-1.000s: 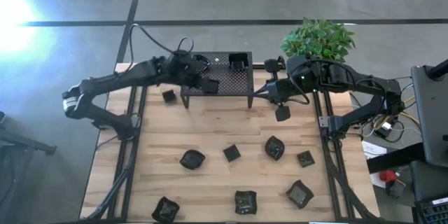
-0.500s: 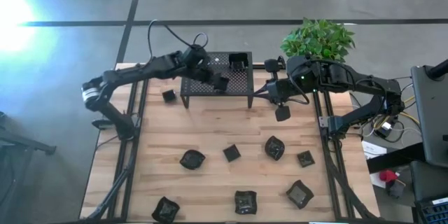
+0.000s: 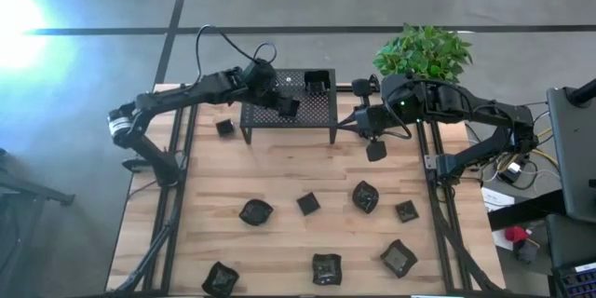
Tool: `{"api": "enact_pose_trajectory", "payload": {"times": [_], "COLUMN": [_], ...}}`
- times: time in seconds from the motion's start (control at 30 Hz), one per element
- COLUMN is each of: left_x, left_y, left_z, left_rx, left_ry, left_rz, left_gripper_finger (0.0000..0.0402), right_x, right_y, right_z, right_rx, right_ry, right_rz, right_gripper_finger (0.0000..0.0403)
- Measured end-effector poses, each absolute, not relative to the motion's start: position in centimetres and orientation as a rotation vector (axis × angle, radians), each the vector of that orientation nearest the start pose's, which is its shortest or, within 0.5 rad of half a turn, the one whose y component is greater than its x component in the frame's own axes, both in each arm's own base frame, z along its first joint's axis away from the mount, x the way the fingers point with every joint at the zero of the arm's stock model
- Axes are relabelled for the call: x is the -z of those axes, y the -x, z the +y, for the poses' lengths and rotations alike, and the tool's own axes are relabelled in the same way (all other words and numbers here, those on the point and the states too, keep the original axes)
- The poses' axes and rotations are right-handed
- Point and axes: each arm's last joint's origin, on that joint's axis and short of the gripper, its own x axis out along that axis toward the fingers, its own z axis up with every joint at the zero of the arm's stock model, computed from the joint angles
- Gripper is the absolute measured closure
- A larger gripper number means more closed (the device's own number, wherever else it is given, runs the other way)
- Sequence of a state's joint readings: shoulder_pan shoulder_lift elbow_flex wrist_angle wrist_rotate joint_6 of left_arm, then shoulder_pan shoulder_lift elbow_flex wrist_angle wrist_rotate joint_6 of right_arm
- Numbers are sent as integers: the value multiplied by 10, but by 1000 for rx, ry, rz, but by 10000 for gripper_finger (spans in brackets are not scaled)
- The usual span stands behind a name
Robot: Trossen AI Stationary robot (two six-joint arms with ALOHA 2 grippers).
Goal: Pick & Place Mini shaped plates
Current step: Put the square plate on the shelf
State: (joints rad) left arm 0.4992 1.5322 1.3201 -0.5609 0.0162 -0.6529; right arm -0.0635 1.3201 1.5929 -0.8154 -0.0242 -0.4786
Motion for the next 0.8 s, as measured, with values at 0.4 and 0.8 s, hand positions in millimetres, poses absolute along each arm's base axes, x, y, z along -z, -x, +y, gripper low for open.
{"api": "enact_pose_trajectory", "payload": {"times": [0.4,0.8], "left_x": [-306,-306], "left_y": [-291,-290], "left_z": [158,158], "left_rx": [-711,-722], "left_ry": [787,781], "left_rz": [589,589], "left_gripper_finger": [401,401], "right_x": [-433,-433], "right_y": [-257,-257], "right_z": [-16,-16], "right_rx": [-93,-94], "right_ry": [446,446], "right_rz": [540,541], "right_gripper_finger": [394,394]}}
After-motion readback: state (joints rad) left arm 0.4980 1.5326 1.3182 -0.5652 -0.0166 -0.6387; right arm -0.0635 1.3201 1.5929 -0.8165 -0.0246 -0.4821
